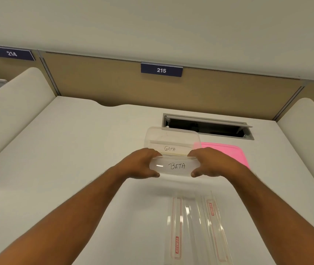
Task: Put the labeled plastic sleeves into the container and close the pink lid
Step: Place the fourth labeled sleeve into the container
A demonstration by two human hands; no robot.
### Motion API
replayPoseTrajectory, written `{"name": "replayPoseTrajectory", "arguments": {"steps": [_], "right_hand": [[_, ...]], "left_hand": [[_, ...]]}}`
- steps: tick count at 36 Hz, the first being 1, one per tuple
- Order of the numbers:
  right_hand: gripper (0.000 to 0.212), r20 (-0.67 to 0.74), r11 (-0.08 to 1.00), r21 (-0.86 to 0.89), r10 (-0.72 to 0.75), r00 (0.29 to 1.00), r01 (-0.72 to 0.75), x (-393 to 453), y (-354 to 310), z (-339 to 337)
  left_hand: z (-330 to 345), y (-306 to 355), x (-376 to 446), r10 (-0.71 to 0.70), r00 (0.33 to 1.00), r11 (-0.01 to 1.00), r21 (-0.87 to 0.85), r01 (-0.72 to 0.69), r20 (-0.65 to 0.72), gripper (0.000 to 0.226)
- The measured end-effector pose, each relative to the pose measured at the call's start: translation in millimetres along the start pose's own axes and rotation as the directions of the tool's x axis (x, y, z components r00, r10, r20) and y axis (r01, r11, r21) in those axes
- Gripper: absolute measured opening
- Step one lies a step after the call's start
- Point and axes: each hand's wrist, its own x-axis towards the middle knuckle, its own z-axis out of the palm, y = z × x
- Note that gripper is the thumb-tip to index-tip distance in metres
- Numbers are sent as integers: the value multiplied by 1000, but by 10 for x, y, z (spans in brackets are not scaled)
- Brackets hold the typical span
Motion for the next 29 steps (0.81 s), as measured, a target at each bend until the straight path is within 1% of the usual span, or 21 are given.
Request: {"name": "replayPoseTrajectory", "arguments": {"steps": [3,7,9,13,16,18,24,29], "right_hand": [[48,-29,1000,-26,-7,1000,6,27,7,-73],[49,-89,999,-51,-11,996,7,75,0,-184],[45,-121,998,-68,-12,993,4,111,-3,-243],[36,-177,994,-106,-3,984,-16,208,4,-319],[33,-202,993,-109,11,979,-34,287,27,-337],[36,-203,995,-98,15,979,-36,349,54,-330],[54,-197,996,-73,36,980,-52,539,123,-295],[47,-175,999,-26,37,984,-42,691,178,-292]], "left_hand": [[-69,4,78,18,1000,1000,6,-18,-22,65],[-184,1,209,46,998,998,39,-45,-38,66],[-238,-11,283,60,997,997,50,-58,-45,66],[-322,-42,435,56,997,994,97,-50,-58,71],[-354,-77,538,58,996,990,134,-49,-61,73],[-365,-101,598,60,997,987,153,-51,-52,70],[-348,-166,731,86,996,977,195,-81,-18,68],[-342,-200,833,98,995,966,240,-96,3,69]]}}
